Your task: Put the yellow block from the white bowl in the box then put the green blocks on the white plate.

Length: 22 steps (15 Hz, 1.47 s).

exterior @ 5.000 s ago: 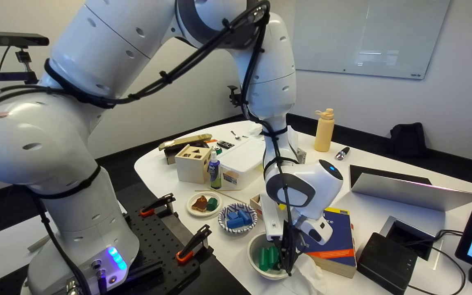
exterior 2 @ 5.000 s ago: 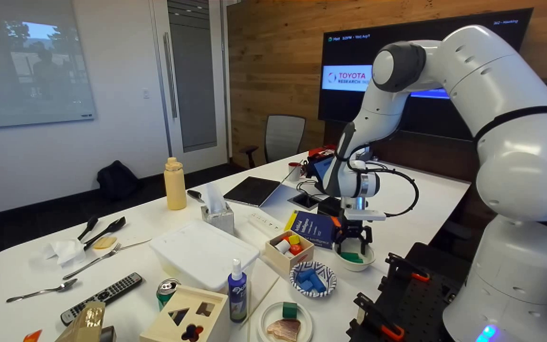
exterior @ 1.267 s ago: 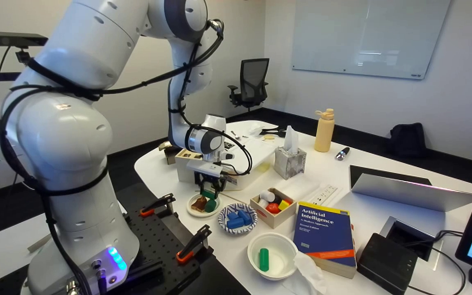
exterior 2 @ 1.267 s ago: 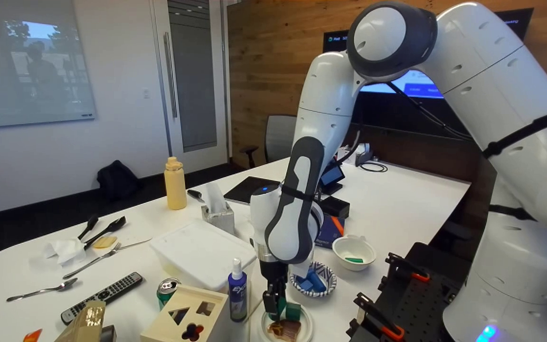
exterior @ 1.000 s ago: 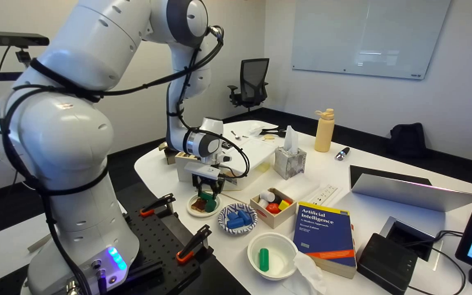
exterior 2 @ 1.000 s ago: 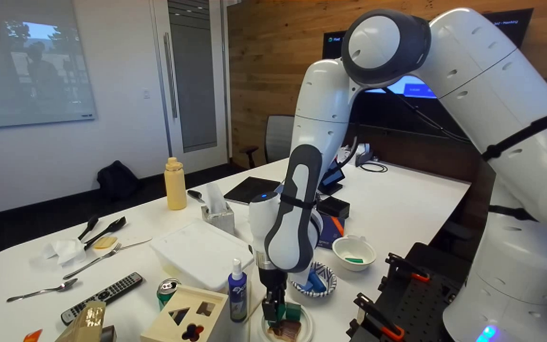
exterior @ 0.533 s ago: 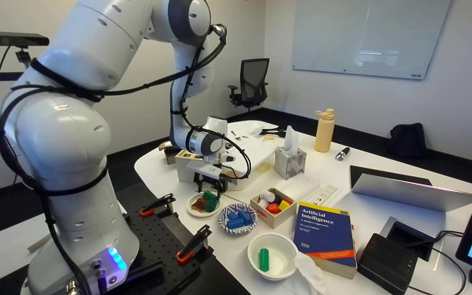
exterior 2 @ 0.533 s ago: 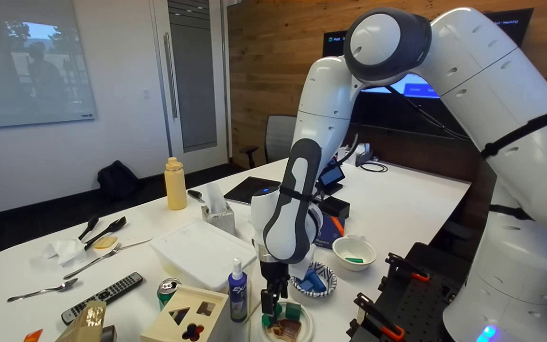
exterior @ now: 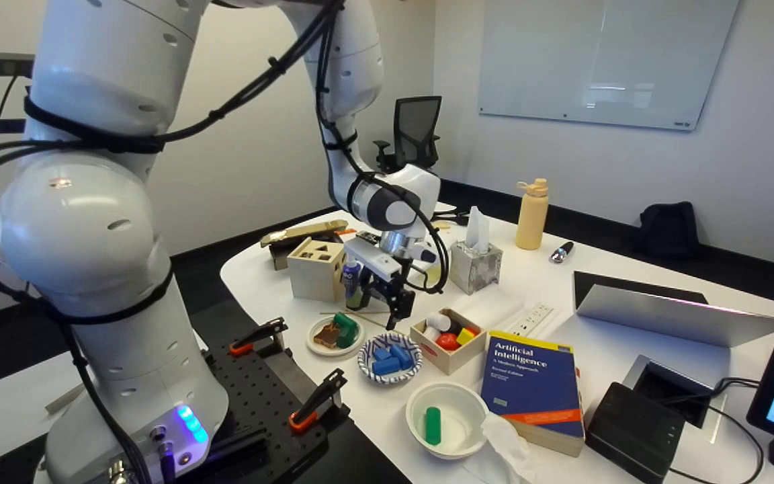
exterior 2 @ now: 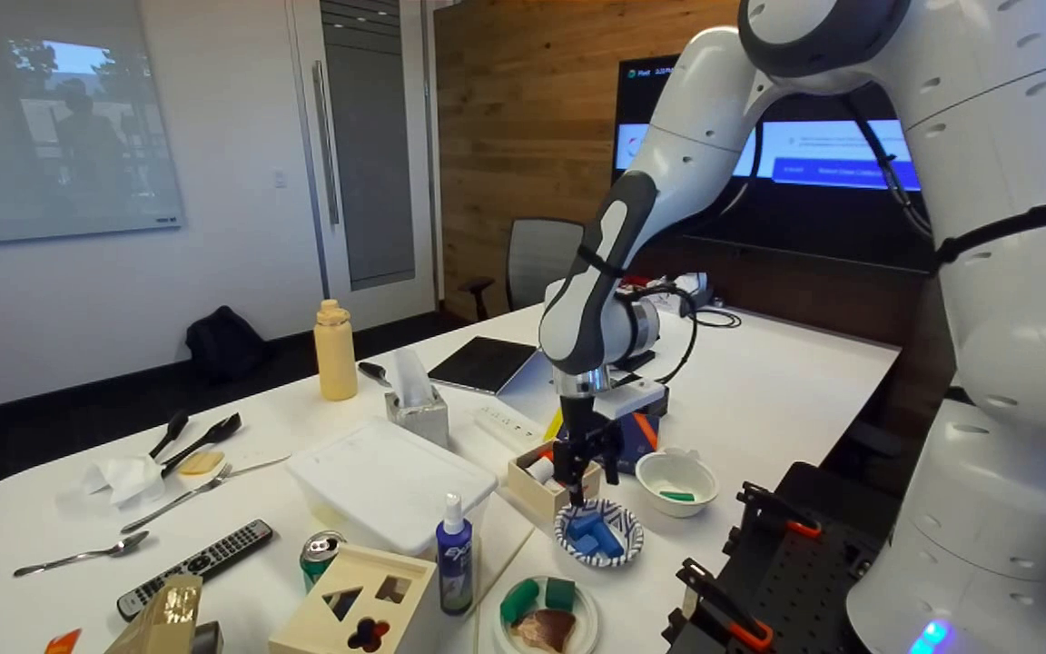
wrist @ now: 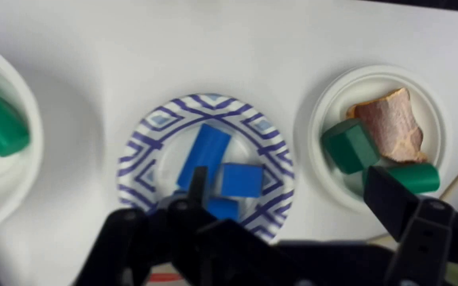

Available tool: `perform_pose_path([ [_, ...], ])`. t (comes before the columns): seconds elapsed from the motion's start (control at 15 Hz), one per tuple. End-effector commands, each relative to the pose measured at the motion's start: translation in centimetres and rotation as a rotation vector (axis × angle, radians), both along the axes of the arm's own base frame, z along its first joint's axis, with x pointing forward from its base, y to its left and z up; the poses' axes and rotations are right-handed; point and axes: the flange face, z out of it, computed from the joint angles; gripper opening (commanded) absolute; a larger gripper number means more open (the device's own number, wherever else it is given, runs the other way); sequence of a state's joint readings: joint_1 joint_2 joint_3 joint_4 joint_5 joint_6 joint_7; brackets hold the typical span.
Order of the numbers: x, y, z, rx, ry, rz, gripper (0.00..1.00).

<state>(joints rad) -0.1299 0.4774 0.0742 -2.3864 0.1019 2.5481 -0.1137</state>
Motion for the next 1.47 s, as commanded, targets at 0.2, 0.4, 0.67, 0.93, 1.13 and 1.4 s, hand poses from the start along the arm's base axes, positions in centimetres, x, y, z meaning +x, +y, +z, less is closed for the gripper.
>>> perform_pose_path([
  [0.2, 0.1, -15.9, 2.5, -0.084, -0.048, -0.389, 1.0],
  [0.4, -0.4, -19.7, 0.3, -0.111, -0.016, -0.486, 1.0],
  [0.67, -1.0, -21.4, -3.2, -0.136, 0.058, -0.574, 1.0],
  [0.93, -1.9, -22.1, -5.8, -0.136, 0.105, -0.641, 1.0],
  [1.13, -2.9, -22.8, -6.9, -0.128, 0.13, -0.668, 1.0],
  [1.4, -4.0, -23.6, -7.9, -0.121, 0.157, -0.705, 1.0],
])
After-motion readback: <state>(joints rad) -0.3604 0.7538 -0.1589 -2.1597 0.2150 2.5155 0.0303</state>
